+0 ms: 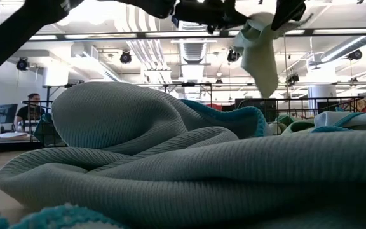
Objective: Sort microfiber towel by color & place in baskets
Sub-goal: Put the green microfiber towel into the right wire basket
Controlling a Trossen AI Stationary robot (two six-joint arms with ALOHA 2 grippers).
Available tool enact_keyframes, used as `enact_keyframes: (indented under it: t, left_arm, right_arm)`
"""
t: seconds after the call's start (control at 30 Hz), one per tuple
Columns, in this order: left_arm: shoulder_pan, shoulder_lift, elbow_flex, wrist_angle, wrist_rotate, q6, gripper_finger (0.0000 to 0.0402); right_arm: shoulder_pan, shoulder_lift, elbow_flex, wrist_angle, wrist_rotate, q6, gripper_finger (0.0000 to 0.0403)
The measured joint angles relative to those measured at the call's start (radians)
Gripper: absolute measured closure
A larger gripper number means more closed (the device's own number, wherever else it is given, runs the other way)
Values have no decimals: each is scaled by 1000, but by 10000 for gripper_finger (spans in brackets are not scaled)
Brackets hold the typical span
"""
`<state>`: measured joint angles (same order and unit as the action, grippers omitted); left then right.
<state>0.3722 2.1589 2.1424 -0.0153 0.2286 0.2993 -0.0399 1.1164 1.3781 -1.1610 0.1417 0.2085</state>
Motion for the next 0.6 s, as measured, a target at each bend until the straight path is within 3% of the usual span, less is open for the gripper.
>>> enact_keyframes:
  t: [0.3,0.43,0.6]
  left_arm:
    - [1,161,216,-75,0,-103,335]
    - [1,157,159,-58,10,-125,306]
    - [2,134,206,-295,11,-106,284]
  right_arm:
    - [0,0,0,0,0,25,321]
    - [0,0,0,-1,0,27,321]
    - [0,0,0,-1,0,27,321]
